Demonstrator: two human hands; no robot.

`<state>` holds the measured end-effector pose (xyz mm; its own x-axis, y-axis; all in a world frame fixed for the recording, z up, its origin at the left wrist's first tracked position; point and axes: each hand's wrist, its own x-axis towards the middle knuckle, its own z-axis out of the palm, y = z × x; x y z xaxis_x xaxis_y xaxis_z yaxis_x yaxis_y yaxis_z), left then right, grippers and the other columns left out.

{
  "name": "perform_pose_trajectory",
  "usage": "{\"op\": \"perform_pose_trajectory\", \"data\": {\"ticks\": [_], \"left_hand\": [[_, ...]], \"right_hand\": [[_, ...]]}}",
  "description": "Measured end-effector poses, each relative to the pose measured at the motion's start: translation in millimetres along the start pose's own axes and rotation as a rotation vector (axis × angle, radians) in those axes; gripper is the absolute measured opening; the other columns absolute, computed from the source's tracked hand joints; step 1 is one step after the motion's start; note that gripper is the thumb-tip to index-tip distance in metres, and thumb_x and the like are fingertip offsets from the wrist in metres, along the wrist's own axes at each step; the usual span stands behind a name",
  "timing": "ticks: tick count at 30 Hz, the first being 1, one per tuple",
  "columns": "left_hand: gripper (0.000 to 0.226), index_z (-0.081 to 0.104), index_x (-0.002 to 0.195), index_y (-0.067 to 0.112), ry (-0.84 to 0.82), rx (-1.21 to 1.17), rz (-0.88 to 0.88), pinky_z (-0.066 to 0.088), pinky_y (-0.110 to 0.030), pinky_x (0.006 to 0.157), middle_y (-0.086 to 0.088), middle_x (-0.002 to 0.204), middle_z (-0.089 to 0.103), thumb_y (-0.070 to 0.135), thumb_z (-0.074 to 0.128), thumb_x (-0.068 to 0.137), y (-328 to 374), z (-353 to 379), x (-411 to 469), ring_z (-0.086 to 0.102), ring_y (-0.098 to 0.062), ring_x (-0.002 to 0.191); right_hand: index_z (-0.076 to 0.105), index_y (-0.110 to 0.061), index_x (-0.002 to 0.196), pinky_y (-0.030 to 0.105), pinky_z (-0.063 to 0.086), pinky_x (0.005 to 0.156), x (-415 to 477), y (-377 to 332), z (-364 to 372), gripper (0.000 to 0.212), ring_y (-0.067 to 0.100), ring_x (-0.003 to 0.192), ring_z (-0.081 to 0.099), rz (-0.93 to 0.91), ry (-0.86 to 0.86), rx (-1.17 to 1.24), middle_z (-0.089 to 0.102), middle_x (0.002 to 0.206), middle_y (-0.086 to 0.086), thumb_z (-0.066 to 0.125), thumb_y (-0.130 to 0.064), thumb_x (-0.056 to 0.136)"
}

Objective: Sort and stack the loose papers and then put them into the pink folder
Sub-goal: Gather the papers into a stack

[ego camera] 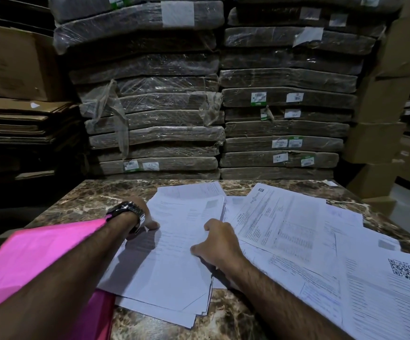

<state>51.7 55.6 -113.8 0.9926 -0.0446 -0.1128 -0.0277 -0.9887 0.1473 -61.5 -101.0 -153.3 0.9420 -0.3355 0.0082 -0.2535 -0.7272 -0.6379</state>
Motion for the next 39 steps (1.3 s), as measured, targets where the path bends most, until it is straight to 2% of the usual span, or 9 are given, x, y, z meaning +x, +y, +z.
{"op": "perform_pose_trajectory", "data": {"ticks": [5, 8, 11, 13, 17, 23, 28, 36, 39], "left_hand": [[0.057, 0.067, 0.098, 0.004, -0.006, -0.050, -0.017, 0.044, -0.025, 0.066, -0.008, 0.097, 0.069, 0.051, 0.077, 0.068, -9, 6, 6, 0.058, -0.021, 0.078], [0.055, 0.066, 0.096, 0.005, -0.024, -0.081, -0.024, 0.041, -0.026, 0.064, -0.005, 0.085, 0.062, 0.050, 0.077, 0.069, -12, 5, 7, 0.056, -0.020, 0.076], [0.054, 0.066, 0.098, 0.005, -0.017, -0.075, -0.021, 0.041, -0.026, 0.064, -0.006, 0.092, 0.066, 0.051, 0.076, 0.069, -12, 5, 8, 0.056, -0.020, 0.077], [0.055, 0.065, 0.100, 0.005, -0.011, -0.071, -0.023, 0.041, -0.026, 0.065, -0.006, 0.094, 0.066, 0.050, 0.076, 0.070, -13, 5, 8, 0.055, -0.020, 0.078], [0.058, 0.065, 0.102, 0.004, 0.011, -0.085, -0.022, 0.041, -0.025, 0.065, -0.008, 0.096, 0.067, 0.050, 0.076, 0.069, -14, 9, 9, 0.054, -0.021, 0.077], [0.063, 0.063, 0.107, 0.004, 0.019, -0.075, -0.036, 0.041, -0.025, 0.066, -0.010, 0.109, 0.067, 0.053, 0.075, 0.070, -14, 12, 8, 0.058, -0.023, 0.085], [0.063, 0.064, 0.104, 0.002, 0.031, -0.096, -0.031, 0.043, -0.027, 0.066, -0.012, 0.107, 0.068, 0.052, 0.077, 0.068, -14, 15, 6, 0.064, -0.026, 0.096], [0.061, 0.065, 0.101, 0.002, 0.040, -0.098, -0.030, 0.045, -0.026, 0.067, -0.011, 0.106, 0.069, 0.053, 0.075, 0.069, -15, 15, 2, 0.065, -0.025, 0.097], [0.060, 0.065, 0.101, 0.003, 0.051, -0.080, -0.029, 0.046, -0.026, 0.069, -0.010, 0.105, 0.069, 0.054, 0.073, 0.071, -15, 15, 0, 0.065, -0.024, 0.098]], "right_hand": [[0.051, -0.017, 0.110, 0.037, 0.056, 0.086, 11, -1, -18, 0.044, 0.023, 0.105, 0.057, 0.155, 0.004, 0.196, 0.054, 0.111, 0.004, 0.074, -0.021, 0.073], [0.049, -0.007, 0.124, 0.032, 0.055, 0.083, 14, -1, -27, 0.053, 0.023, 0.100, 0.059, 0.190, -0.051, 0.402, 0.054, 0.108, 0.003, 0.076, -0.012, 0.078], [0.037, -0.005, 0.142, 0.016, 0.053, 0.053, 18, 0, -32, 0.072, 0.022, 0.103, 0.052, 0.256, -0.109, 0.638, 0.047, 0.135, 0.011, 0.074, -0.003, 0.081], [0.039, -0.005, 0.139, 0.018, 0.045, 0.041, 18, -1, -34, 0.068, 0.023, 0.095, 0.053, 0.311, -0.141, 0.764, 0.046, 0.132, 0.014, 0.074, 0.000, 0.080], [0.047, -0.006, 0.116, 0.027, 0.047, 0.051, 20, -5, -34, 0.049, 0.022, 0.081, 0.060, 0.356, -0.190, 0.825, 0.048, 0.122, 0.014, 0.076, 0.000, 0.077], [0.037, -0.019, 0.139, 0.038, 0.055, 0.060, 14, 3, -28, 0.068, 0.029, 0.089, 0.069, 0.257, -0.190, 0.727, 0.058, 0.095, 0.007, 0.070, -0.002, 0.081], [0.053, -0.015, 0.126, 0.050, 0.053, 0.090, 5, 2, -18, 0.053, 0.026, 0.092, 0.069, 0.194, -0.249, 0.730, 0.064, 0.107, 0.006, 0.074, -0.004, 0.078], [0.055, -0.008, 0.120, 0.040, 0.058, 0.084, 2, -14, -7, 0.045, 0.031, 0.094, 0.070, 0.204, -0.329, 0.816, 0.065, 0.109, 0.017, 0.069, 0.005, 0.079], [0.054, -0.009, 0.078, 0.032, 0.049, 0.059, -3, -22, -18, 0.016, 0.021, 0.064, 0.061, 0.222, -0.315, 0.690, 0.055, 0.074, 0.005, 0.067, -0.002, 0.085]]}}
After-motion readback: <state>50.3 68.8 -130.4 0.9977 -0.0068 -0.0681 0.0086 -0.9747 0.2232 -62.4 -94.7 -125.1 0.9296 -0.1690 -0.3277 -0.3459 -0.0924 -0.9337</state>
